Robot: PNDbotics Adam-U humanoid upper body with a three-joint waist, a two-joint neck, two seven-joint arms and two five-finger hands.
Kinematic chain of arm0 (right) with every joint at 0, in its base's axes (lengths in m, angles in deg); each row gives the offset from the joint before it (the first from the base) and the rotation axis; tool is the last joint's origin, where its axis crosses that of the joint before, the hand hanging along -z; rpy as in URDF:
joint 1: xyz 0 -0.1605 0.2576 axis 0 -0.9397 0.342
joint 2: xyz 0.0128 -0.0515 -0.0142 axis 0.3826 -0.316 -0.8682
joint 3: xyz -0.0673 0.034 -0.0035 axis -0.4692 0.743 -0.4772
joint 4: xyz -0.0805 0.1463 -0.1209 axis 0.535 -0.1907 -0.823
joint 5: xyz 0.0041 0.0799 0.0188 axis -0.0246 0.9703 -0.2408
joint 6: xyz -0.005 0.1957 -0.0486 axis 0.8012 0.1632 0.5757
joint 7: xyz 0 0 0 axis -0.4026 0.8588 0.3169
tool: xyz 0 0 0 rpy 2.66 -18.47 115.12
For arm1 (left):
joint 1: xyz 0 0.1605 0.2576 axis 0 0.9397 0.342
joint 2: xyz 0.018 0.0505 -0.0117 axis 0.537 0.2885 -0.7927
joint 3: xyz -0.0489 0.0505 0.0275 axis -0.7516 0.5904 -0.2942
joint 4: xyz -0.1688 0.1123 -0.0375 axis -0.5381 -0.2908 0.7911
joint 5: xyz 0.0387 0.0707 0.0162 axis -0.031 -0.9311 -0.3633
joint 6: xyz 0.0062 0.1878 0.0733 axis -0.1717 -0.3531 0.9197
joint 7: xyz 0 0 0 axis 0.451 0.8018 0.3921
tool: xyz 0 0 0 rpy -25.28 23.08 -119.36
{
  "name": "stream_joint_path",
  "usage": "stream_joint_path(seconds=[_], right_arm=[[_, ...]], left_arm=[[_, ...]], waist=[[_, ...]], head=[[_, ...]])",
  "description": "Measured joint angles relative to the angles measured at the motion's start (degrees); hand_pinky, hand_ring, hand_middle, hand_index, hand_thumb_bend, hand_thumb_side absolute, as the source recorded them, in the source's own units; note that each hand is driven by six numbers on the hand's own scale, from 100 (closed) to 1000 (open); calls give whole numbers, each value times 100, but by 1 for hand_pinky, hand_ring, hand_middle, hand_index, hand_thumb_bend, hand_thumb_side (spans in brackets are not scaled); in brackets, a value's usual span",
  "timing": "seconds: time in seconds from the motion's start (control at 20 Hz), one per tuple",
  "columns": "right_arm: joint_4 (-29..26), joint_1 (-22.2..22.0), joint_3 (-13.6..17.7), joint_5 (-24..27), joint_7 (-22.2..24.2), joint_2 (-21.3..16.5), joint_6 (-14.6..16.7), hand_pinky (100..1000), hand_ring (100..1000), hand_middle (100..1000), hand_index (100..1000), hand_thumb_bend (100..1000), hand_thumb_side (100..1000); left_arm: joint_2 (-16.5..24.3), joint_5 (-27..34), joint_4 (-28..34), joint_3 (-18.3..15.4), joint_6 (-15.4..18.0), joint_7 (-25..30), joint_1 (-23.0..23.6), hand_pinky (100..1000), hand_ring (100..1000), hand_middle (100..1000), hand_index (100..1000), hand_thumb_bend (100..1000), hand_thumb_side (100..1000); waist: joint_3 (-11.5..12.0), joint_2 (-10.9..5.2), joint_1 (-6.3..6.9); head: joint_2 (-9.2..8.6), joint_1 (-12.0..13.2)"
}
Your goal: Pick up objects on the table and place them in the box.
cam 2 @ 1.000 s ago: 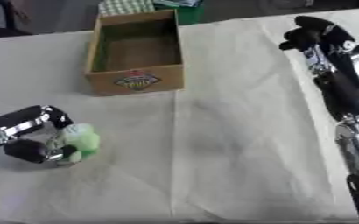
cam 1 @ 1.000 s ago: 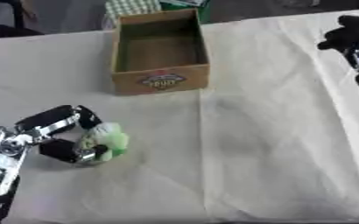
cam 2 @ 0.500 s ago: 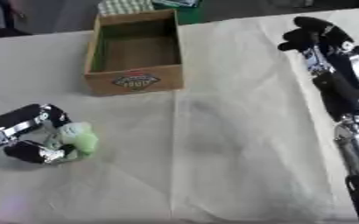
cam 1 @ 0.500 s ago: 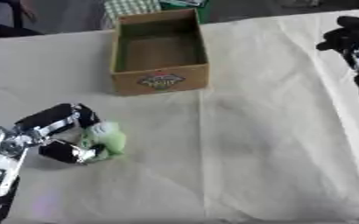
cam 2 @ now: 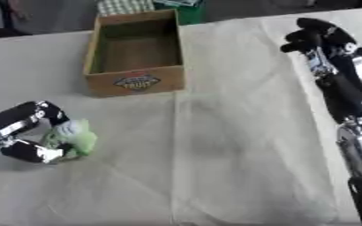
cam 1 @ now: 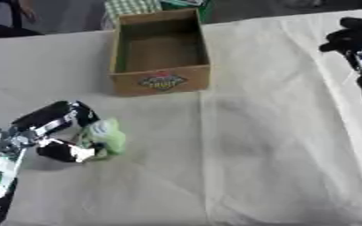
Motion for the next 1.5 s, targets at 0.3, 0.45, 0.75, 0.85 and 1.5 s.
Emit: stream_joint_path(seconds=[0.3,0.45,0.75,0.85,1.5], right_arm=[[0,108,34,-11,-11,28,21,914,692,661,832,100,546],[0,168,35,-16,-16,28,50,913,694,663,832,100,548],[0,340,32,20,-34,27,147,910,697,665,832,100,553],[0,405,27,46,-27,24,177,910,697,665,831,100,552],[0,694,-40,148,56,-2,250,910,697,664,831,100,547]], left_arm=[[243,129,284,-310,-70,-373,-227,537,488,396,521,100,295],[446,208,408,-421,-98,-583,-434,527,490,398,524,100,294],[850,225,499,-580,-110,-1072,-808,506,489,398,526,100,294],[943,219,498,-627,-129,-1245,-972,505,491,400,527,100,297],[1121,347,-142,-1017,-86,-2079,-1819,520,501,405,526,100,295]], waist=[[-86,124,-39],[-150,180,-43],[-290,298,-53],[-351,335,-62],[-779,562,50]], head=[[-188,-20],[-277,-19],[-457,55],[-526,103],[-881,471]])
